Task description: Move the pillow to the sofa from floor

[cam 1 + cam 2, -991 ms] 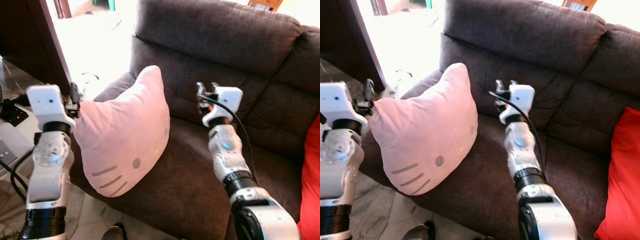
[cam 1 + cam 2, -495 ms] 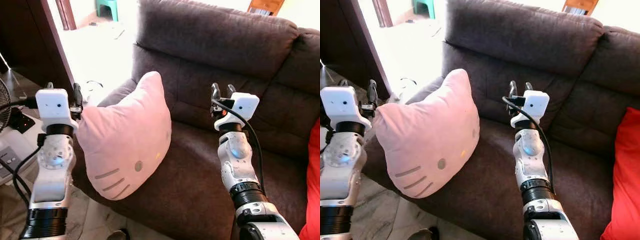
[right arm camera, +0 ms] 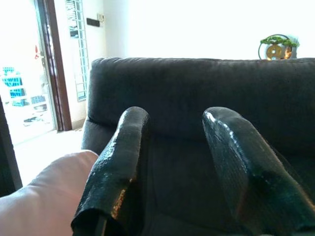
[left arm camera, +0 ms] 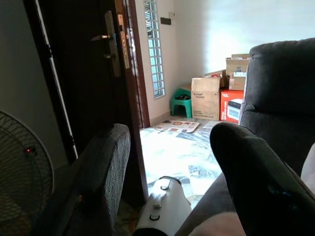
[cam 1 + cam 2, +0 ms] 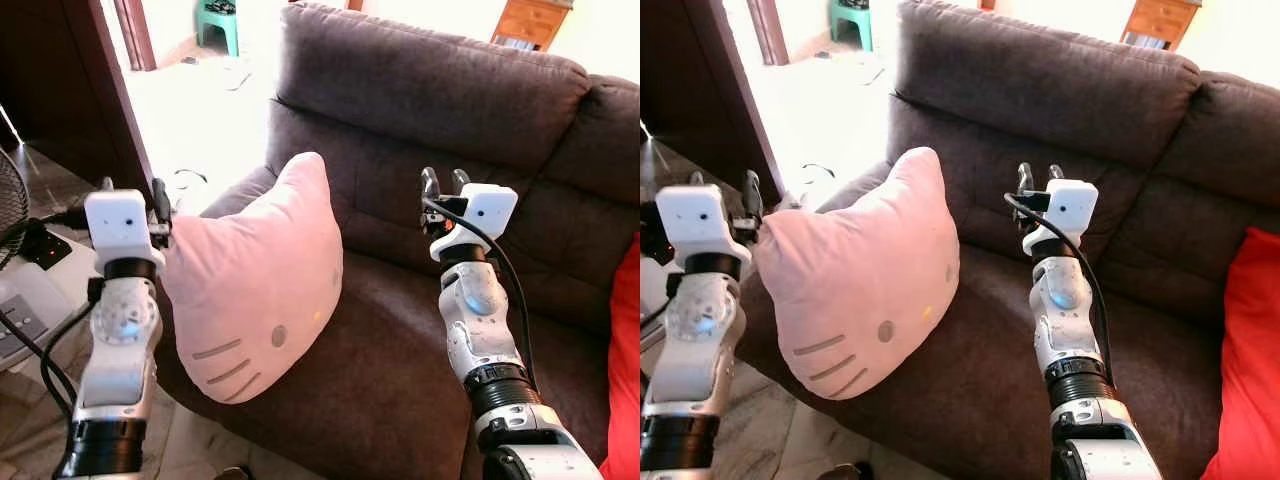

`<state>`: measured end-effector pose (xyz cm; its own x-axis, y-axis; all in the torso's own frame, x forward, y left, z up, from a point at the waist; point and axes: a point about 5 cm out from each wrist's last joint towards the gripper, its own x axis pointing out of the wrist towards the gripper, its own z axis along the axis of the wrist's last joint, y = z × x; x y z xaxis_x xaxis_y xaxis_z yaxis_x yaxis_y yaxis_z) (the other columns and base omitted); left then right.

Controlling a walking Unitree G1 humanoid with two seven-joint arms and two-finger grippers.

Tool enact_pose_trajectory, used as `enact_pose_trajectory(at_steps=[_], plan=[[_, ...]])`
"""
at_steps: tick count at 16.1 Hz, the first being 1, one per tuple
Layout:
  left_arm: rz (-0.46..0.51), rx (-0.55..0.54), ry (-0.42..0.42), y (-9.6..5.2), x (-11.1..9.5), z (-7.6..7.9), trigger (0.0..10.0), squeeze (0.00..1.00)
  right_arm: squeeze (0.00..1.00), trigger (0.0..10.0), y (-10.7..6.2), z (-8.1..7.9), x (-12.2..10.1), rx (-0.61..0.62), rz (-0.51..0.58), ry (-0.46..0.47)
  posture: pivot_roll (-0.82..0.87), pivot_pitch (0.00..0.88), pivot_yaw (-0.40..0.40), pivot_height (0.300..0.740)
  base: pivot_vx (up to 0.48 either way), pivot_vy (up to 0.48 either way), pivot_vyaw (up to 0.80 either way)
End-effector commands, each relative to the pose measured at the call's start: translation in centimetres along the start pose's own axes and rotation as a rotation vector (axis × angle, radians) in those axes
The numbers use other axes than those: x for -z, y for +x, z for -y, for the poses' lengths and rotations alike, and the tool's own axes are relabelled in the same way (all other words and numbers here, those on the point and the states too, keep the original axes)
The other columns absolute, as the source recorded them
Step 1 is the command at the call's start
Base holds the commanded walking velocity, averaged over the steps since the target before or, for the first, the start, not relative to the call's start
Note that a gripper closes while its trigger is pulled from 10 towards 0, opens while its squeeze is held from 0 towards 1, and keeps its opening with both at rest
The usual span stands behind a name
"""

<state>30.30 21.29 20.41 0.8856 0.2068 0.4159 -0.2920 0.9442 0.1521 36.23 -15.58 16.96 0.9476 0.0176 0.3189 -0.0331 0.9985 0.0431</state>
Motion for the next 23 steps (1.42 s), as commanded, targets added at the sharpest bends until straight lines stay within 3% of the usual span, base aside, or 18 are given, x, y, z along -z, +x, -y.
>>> enact_pose_trajectory(at_steps=[1, 4, 10, 16, 19, 21, 23], plan=[[0.010, 0.011, 0.022, -0.2, 0.1, 0.3, 10.0, 0.00, 0.00, 10.0, -0.3, 0.9, 0.0, 0.028, -0.009, 0.003, 0.12, 0.044, -0.105, 0.740, 0.000, 0.000, 0.00], [0.035, 0.021, 0.047, 0.1, -0.2, 0.3, 10.0, 0.00, 0.00, 10.0, -0.5, 0.5, -0.2, 0.017, 0.014, 0.022, 0.12, 0.029, -0.095, 0.740, 0.000, -0.092, -0.65], [0.074, 0.047, 0.033, 0.4, -0.9, 1.1, 10.0, 0.00, 0.00, 10.0, -0.4, 0.3, -0.3, 0.019, 0.016, 0.029, 0.13, 0.008, -0.089, 0.740, 0.000, -0.282, 0.00], [0.072, 0.070, 0.044, 0.2, -0.8, 1.1, 10.0, 0.00, 0.00, 10.0, -1.1, 0.4, 0.3, 0.029, -0.007, 0.010, 0.12, 0.060, -0.094, 0.740, 0.000, -0.282, -0.24], [0.016, 0.097, 0.034, -0.5, 0.6, 1.4, 10.0, 0.00, 0.00, 10.0, -1.5, 1.8, 0.7, 0.064, -0.024, -0.018, 0.12, 0.041, -0.078, 0.740, 0.000, -0.279, 0.00], [-0.086, 0.141, 0.002, -1.1, 2.7, 1.8, 10.0, 0.00, 0.00, 10.0, -2.3, 3.3, 1.8, 0.101, -0.071, -0.049, 0.12, 0.016, -0.062, 0.740, 0.000, 0.000, 0.00], [-0.237, 0.091, -0.014, -1.9, 6.5, 0.3, 10.0, 0.00, 0.00, 10.0, -3.7, 4.8, 3.6, 0.159, -0.154, -0.078, 0.10, 0.000, -0.049, 0.740, 0.000, 0.000, 0.00]])
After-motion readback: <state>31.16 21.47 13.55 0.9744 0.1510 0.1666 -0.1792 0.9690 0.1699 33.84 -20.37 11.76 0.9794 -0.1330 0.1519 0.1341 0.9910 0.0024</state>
